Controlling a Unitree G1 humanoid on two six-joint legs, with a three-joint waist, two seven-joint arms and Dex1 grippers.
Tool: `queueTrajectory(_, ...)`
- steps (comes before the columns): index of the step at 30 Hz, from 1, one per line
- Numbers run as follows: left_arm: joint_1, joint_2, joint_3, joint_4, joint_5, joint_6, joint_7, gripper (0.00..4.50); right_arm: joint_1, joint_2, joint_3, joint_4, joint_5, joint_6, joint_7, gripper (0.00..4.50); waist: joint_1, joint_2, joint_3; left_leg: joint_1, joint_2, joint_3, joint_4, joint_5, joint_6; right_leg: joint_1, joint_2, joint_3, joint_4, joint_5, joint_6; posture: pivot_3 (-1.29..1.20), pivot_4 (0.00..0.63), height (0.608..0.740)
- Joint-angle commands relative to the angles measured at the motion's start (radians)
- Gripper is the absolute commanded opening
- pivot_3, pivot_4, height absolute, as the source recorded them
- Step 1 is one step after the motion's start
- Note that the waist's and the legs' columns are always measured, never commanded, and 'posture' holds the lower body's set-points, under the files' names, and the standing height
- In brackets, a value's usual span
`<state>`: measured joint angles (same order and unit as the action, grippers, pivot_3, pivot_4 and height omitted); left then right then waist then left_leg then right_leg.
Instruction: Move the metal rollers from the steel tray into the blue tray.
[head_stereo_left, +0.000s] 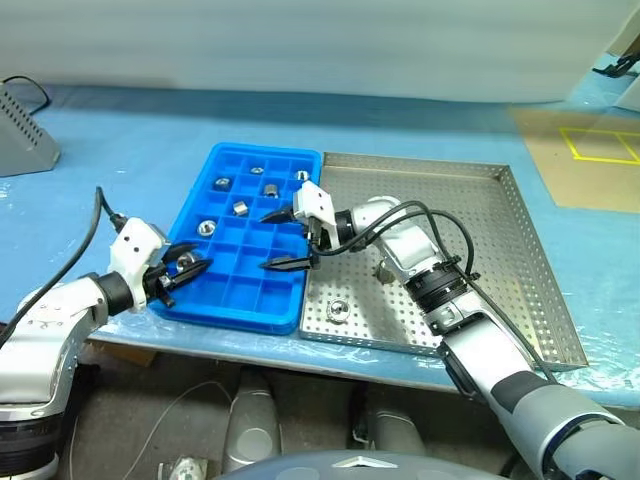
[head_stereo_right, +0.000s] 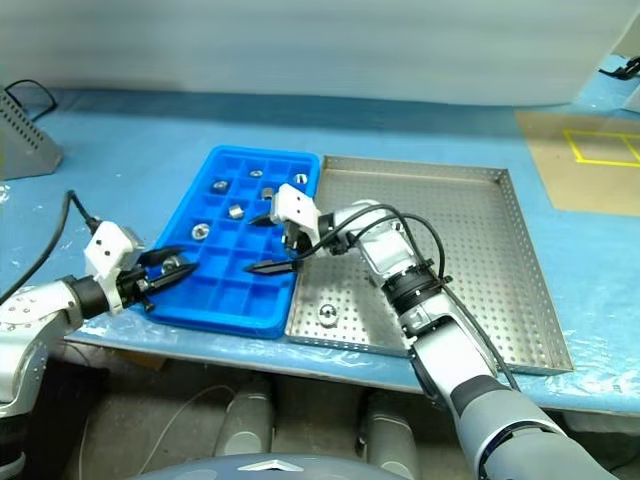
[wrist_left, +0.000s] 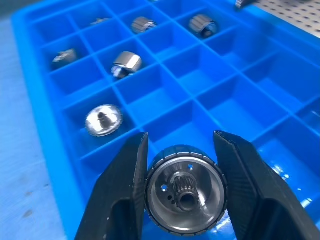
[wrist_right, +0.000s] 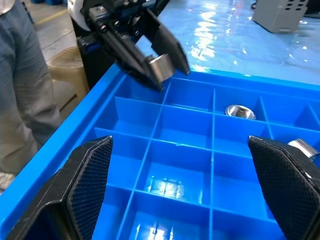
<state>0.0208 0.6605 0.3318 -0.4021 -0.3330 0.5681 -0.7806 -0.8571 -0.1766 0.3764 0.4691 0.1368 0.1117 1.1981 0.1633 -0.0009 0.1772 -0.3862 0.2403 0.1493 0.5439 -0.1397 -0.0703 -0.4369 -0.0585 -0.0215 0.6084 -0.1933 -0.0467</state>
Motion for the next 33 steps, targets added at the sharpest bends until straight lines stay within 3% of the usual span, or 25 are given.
queueTrajectory(1, 0.049, -0.022, 0.02, -0.058, -0.005, -0.004, 0.06, 1.71, -0.036, 0.007, -0.007, 0.007, -0.012, -0.028, 0.013, 4.5, 0.0, 0.0, 0.0, 0.0, 0.0, 0.0, 0.0, 0.0, 0.0, 0.0, 0.0, 0.0, 0.0, 0.0, 0.0, 0.37, 0.15, 0.74)
queueTrajectory(12, 0.201, -0.11, 0.049, -0.119, -0.037, -0.024, 0.157, 1.71, -0.024, -0.002, -0.011, 0.025, -0.039, -0.04, 0.012, 4.5, 0.007, 0.0, 0.0, -0.001, 0.0, 0.0, -0.001, 0.0, 0.0, -0.001, 0.001, 0.0, -0.002, 0.0, -0.001, 0.38, 0.15, 0.74)
queueTrajectory(17, 0.223, -0.109, 0.064, -0.143, -0.063, -0.012, 0.181, 1.71, -0.024, 0.0, -0.011, 0.031, -0.048, -0.047, 0.011, 4.5, 0.012, -0.001, 0.0, 0.0, 0.0, 0.0, -0.001, 0.0, 0.0, -0.001, 0.001, 0.0, -0.001, -0.004, 0.005, 0.38, 0.15, 0.74)
queueTrajectory(29, 0.182, -0.103, 0.076, -0.102, -0.068, -0.026, 0.245, 1.71, -0.015, 0.0, -0.013, 0.049, -0.071, -0.069, 0.002, 4.5, 0.014, -0.001, 0.0, 0.0, 0.0, 0.0, -0.001, 0.0, 0.0, -0.001, 0.001, 0.0, -0.001, -0.001, 0.001, 0.38, 0.15, 0.74)
queueTrajectory(30, 0.185, -0.099, 0.073, -0.102, -0.072, -0.023, 0.238, 2.27, -0.014, -0.001, -0.015, 0.048, -0.071, -0.068, 0.002, 4.5, 0.014, -0.001, 0.0, 0.0, 0.0, 0.0, -0.001, 0.0, 0.0, -0.001, 0.001, 0.0, -0.001, -0.001, 0.001, 0.36, 0.15, 0.74)
queueTrajectory(33, 0.19, -0.081, 0.046, -0.115, -0.08, 0.01, 0.225, 3.02, -0.01, -0.006, -0.022, 0.042, -0.067, -0.058, -0.002, 4.5, 0.014, -0.001, 0.0, 0.0, 0.0, 0.0, -0.001, 0.0, 0.0, -0.001, 0.001, 0.0, -0.001, -0.001, 0.001, 0.36, 0.15, 0.74)
